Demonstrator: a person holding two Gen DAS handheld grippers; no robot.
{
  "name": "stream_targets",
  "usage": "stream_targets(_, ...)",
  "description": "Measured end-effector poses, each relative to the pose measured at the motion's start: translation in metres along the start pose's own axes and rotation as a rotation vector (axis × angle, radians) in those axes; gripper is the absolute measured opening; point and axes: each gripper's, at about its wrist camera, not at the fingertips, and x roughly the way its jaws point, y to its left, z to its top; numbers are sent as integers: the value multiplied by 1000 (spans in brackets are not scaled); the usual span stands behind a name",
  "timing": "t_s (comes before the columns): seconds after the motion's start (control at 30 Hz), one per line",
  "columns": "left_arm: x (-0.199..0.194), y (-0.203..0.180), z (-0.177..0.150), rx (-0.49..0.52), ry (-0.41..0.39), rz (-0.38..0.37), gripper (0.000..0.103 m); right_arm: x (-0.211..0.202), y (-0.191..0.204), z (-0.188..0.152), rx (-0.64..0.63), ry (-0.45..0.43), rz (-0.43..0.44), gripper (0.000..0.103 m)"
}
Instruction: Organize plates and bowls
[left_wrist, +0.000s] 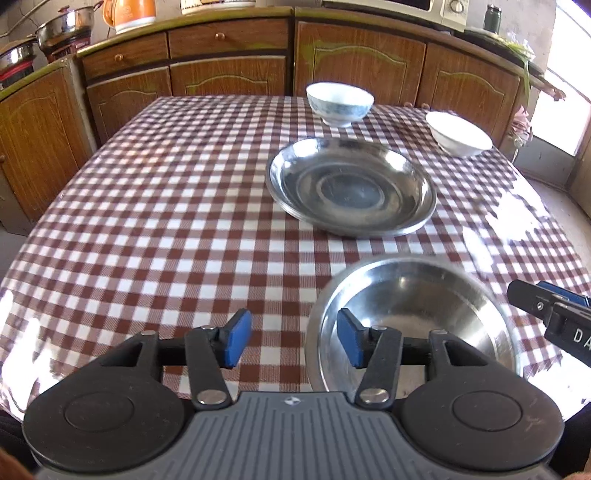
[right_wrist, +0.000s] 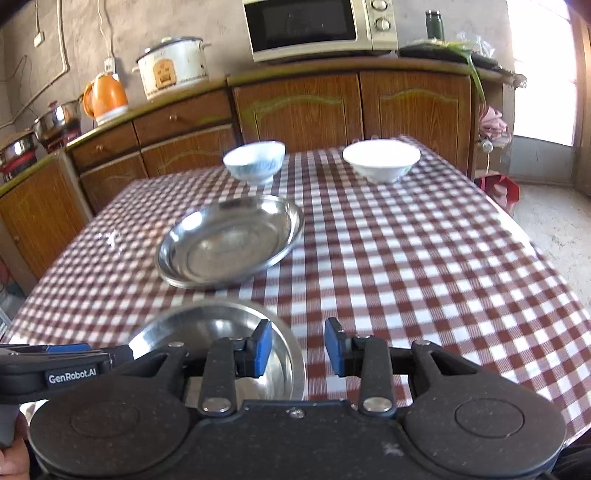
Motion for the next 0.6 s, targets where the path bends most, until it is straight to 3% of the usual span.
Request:
stream_targets(0.1,-9,-2,9,-3,-25,11,66,-6,2,8,-2,-15,5,48)
stream_targets(0.2,-17,-6,17,11,-51,13,70,-11,2,15,-8,-32,3,49)
stream_targets(0.43,-28,-13,39,10,-81,0,74,-24,-2,36,0,-75,0,63)
stream_targets(0.6,-36,-24,55,29,-120,-13,76,-32,-8,53,4,-112,-4,66)
